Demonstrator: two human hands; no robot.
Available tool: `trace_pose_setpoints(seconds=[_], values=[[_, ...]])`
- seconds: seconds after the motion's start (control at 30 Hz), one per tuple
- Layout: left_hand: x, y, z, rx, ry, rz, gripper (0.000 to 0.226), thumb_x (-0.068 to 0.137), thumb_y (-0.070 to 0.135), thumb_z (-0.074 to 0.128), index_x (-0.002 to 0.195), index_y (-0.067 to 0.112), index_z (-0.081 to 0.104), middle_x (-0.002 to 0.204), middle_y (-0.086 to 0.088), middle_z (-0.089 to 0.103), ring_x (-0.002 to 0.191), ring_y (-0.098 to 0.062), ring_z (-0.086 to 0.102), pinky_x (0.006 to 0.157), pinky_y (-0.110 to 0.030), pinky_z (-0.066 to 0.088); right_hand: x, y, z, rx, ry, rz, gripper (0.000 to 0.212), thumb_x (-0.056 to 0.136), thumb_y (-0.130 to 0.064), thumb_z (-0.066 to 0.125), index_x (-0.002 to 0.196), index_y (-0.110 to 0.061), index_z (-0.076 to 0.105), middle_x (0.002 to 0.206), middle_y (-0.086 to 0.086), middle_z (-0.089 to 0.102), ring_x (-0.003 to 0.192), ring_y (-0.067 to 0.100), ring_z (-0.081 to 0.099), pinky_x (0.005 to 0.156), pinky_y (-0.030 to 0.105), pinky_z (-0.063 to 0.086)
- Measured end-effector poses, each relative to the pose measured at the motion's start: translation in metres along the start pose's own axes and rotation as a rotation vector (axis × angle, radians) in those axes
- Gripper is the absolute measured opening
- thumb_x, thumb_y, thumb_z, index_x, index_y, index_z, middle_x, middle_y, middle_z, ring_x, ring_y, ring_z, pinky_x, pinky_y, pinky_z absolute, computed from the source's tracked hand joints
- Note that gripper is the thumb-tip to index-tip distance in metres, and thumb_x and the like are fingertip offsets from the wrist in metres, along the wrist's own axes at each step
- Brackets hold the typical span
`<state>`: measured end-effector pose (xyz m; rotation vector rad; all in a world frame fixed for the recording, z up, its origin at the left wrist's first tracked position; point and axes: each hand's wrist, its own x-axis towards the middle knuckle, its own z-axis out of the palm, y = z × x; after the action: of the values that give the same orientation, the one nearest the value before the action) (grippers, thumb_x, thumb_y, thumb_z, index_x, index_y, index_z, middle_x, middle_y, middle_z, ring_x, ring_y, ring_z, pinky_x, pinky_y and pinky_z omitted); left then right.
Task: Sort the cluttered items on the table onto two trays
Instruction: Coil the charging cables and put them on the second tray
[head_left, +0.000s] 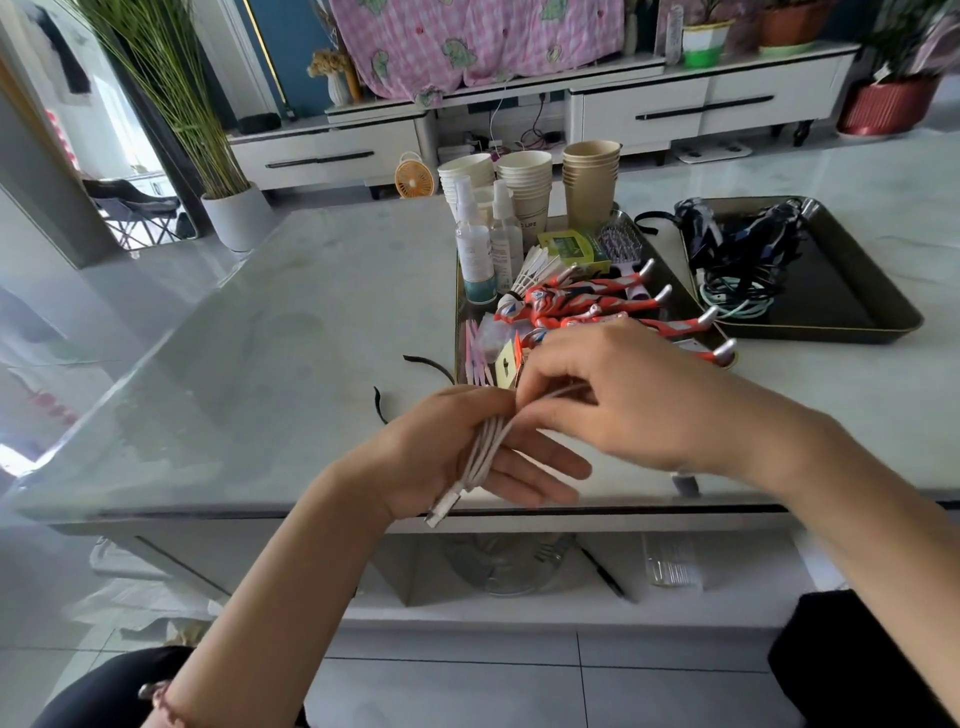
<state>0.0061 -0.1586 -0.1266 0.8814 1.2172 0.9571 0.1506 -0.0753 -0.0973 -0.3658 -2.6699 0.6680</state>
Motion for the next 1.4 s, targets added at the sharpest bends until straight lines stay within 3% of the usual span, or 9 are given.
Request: trace_pose_setpoints(seconds=[0.17, 0.3, 0.4, 0.63, 0.8, 0.9, 1.1, 1.2, 1.4], values=[[0.002, 0.002, -0.008, -0.16, -0.174, -0.007, 0.056, 0.088, 0.052, 0.035, 0.079, 0.006, 0.064, 0.06, -0.011, 0.067, 0.021, -0.006, 0.039, 0.03, -0.018, 0.011, 0.004, 0.017, -0.009, 0.257, 0.093, 0.087, 0.005, 0.082, -0.021, 0.068, 0.077, -0.023, 0.068, 0.077, -0.008, 0.067, 0.076, 0.003, 0.062, 0.072, 0.016, 0.047], [0.002, 0.004, -0.013, -0.52, -0.527, 0.021, 0.045, 0.095, 0.042, 0.041, 0.076, 0.005, 0.058, 0.048, -0.006, 0.058, 0.025, -0.009, 0.043, 0.028, -0.016, 0.03, 0.005, 0.029, -0.002, 0.458, 0.096, 0.181, 0.008, 0.086, -0.022, 0.062, 0.083, -0.021, 0.07, 0.07, -0.003, 0.065, 0.064, 0.005, 0.058, 0.059, 0.018, 0.046], [-0.001, 0.008, -0.01, -0.654, -0.61, 0.086, 0.046, 0.101, 0.028, 0.032, 0.057, 0.014, 0.041, 0.045, -0.005, 0.043, 0.025, -0.012, 0.027, 0.031, -0.02, 0.018, 0.005, 0.031, 0.008, 0.562, 0.091, 0.272, 0.016, 0.093, -0.022, 0.055, 0.084, -0.023, 0.069, 0.062, -0.006, 0.057, 0.047, -0.003, 0.046, 0.046, 0.007, 0.033], [-0.011, 0.016, -0.01, -0.738, -0.436, 0.274, 0.052, 0.099, 0.023, 0.022, 0.047, 0.019, 0.024, 0.051, -0.004, 0.042, 0.026, -0.01, 0.025, 0.036, -0.019, 0.019, 0.005, 0.008, 0.033, 0.365, -0.049, 0.269, 0.031, 0.097, -0.012, 0.042, 0.069, -0.01, 0.056, 0.057, -0.007, 0.05, 0.046, -0.001, 0.043, 0.05, 0.009, 0.035], [-0.007, 0.013, -0.017, -0.917, -0.32, 0.283, 0.048, 0.098, 0.025, 0.024, 0.051, 0.019, 0.028, 0.05, -0.001, 0.037, 0.03, -0.01, 0.022, 0.04, -0.025, 0.023, -0.002, -0.005, 0.049, 0.134, -0.125, 0.166, 0.022, 0.1, -0.017, 0.036, 0.109, -0.006, 0.052, 0.082, 0.009, 0.058, 0.073, 0.017, 0.053, 0.074, 0.032, 0.042], [-0.003, 0.007, -0.034, -1.01, -0.278, 0.262, 0.046, 0.098, 0.024, 0.025, 0.055, 0.016, 0.038, 0.049, -0.008, 0.039, 0.038, -0.014, 0.033, 0.046, -0.028, 0.029, -0.004, -0.012, 0.052, 0.002, -0.167, 0.12, 0.029, 0.1, -0.017, 0.038, 0.127, -0.012, 0.047, 0.086, 0.005, 0.059, 0.078, 0.021, 0.056, 0.074, 0.039, 0.047], [0.011, 0.001, -0.025, -0.818, 0.156, 0.422, 0.037, 0.075, 0.018, 0.06, 0.04, 0.012, 0.048, 0.06, -0.005, 0.063, 0.057, -0.017, 0.065, 0.057, -0.026, 0.057, -0.007, -0.019, 0.034, -0.057, 0.045, 0.022, 0.018, 0.095, -0.026, 0.05, 0.105, -0.015, 0.06, 0.09, 0.002, 0.066, 0.08, 0.017, 0.061, 0.072, 0.035, 0.048], [0.017, -0.001, -0.023, -0.883, 0.171, 0.506, 0.052, 0.09, 0.023, 0.043, 0.039, 0.013, 0.047, 0.07, -0.006, 0.069, 0.075, -0.02, 0.07, 0.072, -0.029, 0.058, -0.007, -0.019, 0.025, 0.077, 0.117, 0.027, 0.003, 0.086, -0.022, 0.064, 0.087, -0.019, 0.062, 0.077, -0.005, 0.064, 0.072, 0.007, 0.058, 0.065, 0.02, 0.045], [0.015, -0.005, -0.027, -0.945, -0.185, 0.371, 0.044, 0.092, 0.018, 0.042, 0.049, 0.009, 0.046, 0.044, -0.005, 0.04, 0.04, -0.015, 0.035, 0.043, -0.028, 0.035, -0.008, -0.011, 0.024, 0.306, 0.083, 0.032, 0.013, 0.082, -0.015, 0.07, 0.095, -0.016, 0.07, 0.075, -0.009, 0.062, 0.074, 0.005, 0.06, 0.068, 0.013, 0.046]])
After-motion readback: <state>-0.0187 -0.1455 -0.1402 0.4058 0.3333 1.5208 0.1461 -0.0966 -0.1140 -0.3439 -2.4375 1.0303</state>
